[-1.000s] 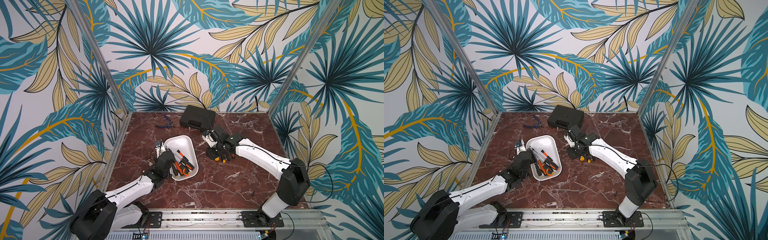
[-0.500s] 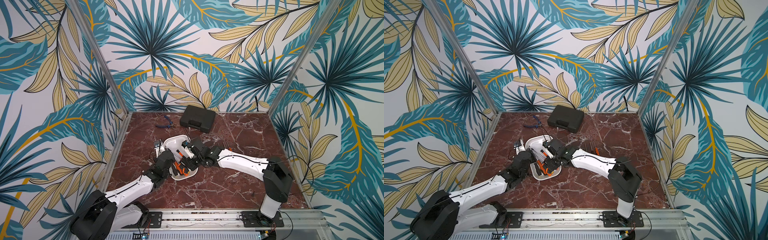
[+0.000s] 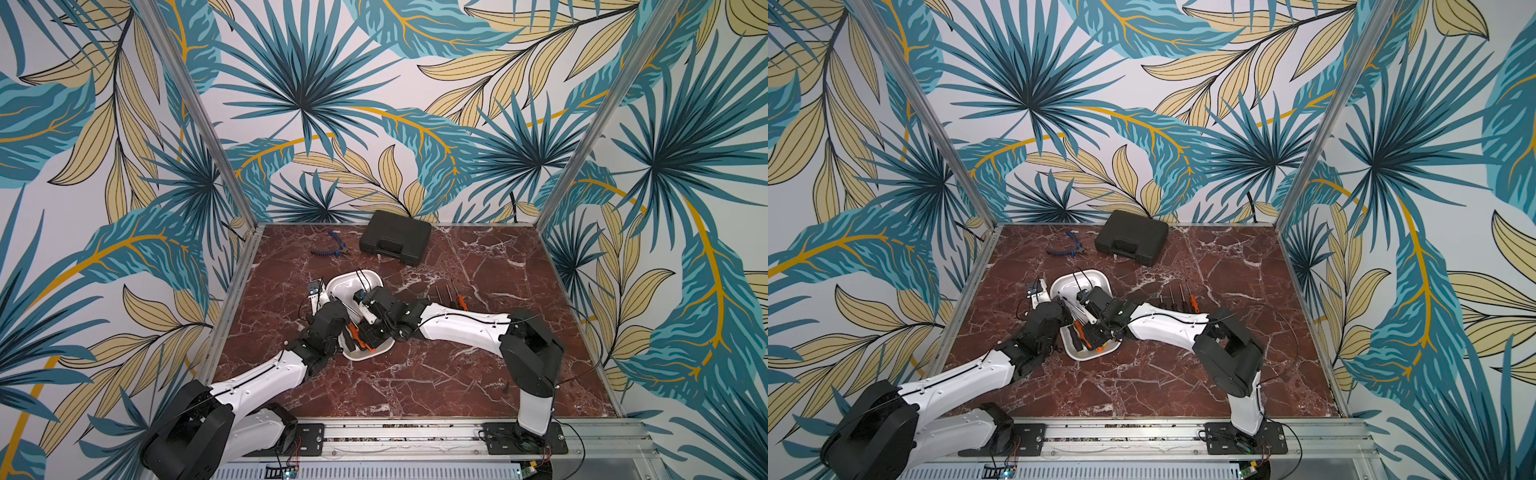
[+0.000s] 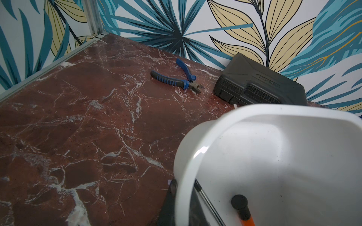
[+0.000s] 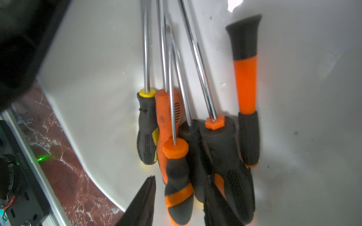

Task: Take out the screwdriver from the storage box
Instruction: Pick up the socket head from the storage box.

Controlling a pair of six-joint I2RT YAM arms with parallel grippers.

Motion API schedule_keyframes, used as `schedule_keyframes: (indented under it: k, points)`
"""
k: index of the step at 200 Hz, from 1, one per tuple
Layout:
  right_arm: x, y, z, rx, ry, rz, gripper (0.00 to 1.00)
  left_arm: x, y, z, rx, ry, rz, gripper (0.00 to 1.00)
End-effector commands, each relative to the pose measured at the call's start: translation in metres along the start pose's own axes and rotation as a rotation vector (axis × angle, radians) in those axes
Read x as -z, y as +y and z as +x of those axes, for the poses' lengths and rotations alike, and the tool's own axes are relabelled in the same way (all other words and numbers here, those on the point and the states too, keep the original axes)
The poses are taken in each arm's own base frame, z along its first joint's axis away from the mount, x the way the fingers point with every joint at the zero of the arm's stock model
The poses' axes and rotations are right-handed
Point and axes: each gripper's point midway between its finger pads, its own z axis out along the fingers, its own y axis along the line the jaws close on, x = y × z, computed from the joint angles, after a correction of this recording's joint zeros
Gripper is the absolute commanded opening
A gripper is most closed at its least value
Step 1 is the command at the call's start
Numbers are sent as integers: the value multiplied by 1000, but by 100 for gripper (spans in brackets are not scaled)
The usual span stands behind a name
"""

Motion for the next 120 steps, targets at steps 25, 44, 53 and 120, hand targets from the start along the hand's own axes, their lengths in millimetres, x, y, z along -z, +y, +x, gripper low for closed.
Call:
schedule_keyframes:
  k: [25, 44, 53, 120]
  points:
    - [-18, -2, 16, -19, 63, 8, 43, 3, -6, -18, 79, -55, 32, 0]
    - [-21, -3, 21, -17, 81, 13, 42, 3, -6, -18, 81, -56, 30, 0]
    - [-23, -4, 24, -18, 91, 13, 42, 3, -5, -18, 79, -55, 30, 0]
    - [-24, -2, 34, -3, 129, 12, 33, 3, -3, -17, 81, -57, 26, 0]
